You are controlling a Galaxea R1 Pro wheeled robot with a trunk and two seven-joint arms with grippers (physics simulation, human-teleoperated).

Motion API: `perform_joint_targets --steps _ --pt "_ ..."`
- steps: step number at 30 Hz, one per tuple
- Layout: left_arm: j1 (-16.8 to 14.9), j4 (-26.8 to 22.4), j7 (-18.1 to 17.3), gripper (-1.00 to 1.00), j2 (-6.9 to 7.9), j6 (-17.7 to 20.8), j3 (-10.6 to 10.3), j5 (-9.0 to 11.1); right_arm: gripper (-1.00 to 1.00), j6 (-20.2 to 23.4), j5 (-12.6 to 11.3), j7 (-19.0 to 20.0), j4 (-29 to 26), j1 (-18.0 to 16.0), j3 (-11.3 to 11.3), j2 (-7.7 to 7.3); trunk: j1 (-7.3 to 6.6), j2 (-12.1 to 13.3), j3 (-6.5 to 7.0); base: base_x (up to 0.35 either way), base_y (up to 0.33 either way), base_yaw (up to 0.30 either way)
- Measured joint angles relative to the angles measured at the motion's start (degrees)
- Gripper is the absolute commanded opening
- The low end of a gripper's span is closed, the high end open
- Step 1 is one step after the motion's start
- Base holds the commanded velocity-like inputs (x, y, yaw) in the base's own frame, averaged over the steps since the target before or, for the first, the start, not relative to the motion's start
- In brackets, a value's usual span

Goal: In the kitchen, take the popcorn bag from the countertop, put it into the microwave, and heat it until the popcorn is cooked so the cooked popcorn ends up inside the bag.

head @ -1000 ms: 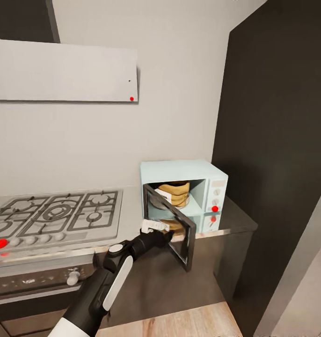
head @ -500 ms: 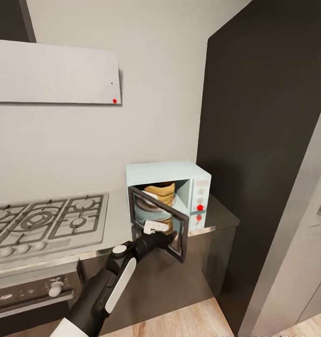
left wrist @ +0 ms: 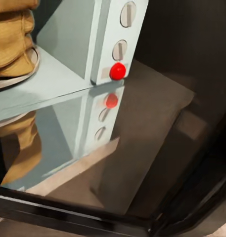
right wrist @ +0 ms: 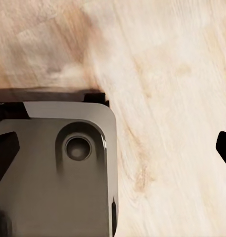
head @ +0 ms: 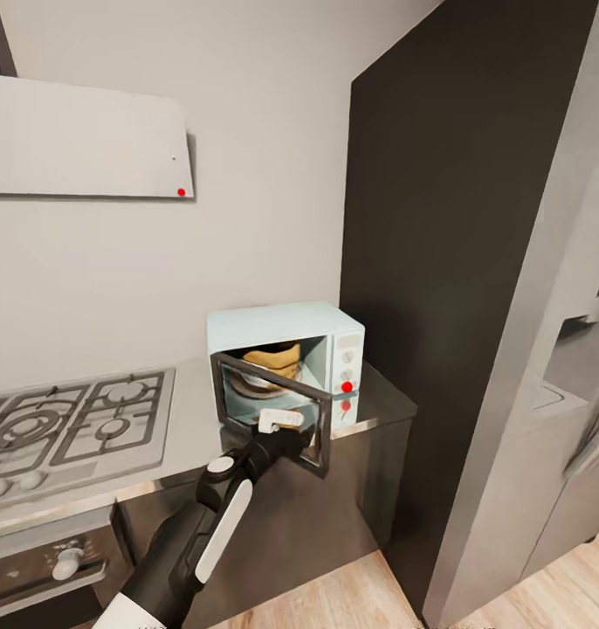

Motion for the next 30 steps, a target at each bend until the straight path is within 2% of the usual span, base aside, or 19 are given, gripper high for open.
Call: perform_joint_targets --steps 6,12,17,20,24,27,30 --pt "0.01 0.00 -0.01 1.00 0.02 -0.06 2.68 0.19 1.00 0.02 -0.15 -0.02 0.00 0.00 -0.16 -0.13 0.00 0.00 0.27 0.000 0.000 -0.180" --pt "0.00 0.18 0.01 1.00 0.08 -0.12 2.90 0.63 1.00 0.01 0.15 -0.03 -0.02 -0.01 -0.02 -0.35 0.00 0.00 0.31 0.000 0.000 -0.018" --pt "0.00 0.60 3.86 1.00 -0.02 -0.04 0.49 0.38 1.00 0.02 0.24 -0.03 0.00 0.00 0.08 -0.31 -0.01 -0.01 0.31 0.056 0.000 0.000" --pt "0.01 0.63 4.58 1.00 -0.03 -0.02 -0.82 0.45 1.00 0.01 0.37 -0.01 -0.03 0.00 0.09 -0.34 -0.02 -0.01 0.31 0.162 0.000 0.000" --pt "0.03 0.65 4.55 1.00 -0.23 -0.09 -0.96 1.31 1.00 0.01 0.44 0.05 -0.02 0.00 0.09 -0.40 -0.02 -0.01 0.30 0.164 0.000 0.000" --pt "0.02 0.67 4.69 1.00 -1.05 -0.02 -0.87 0.62 1.00 0.01 0.45 0.06 -0.02 -0.01 0.09 -0.43 -0.01 0.00 0.30 0.054 0.000 0.000" --pt "0.01 0.67 4.75 1.00 -1.22 0.00 -0.83 0.27 1.00 0.01 0.45 0.06 -0.01 -0.01 0.09 -0.44 0.00 0.00 0.30 0.011 0.000 0.000"
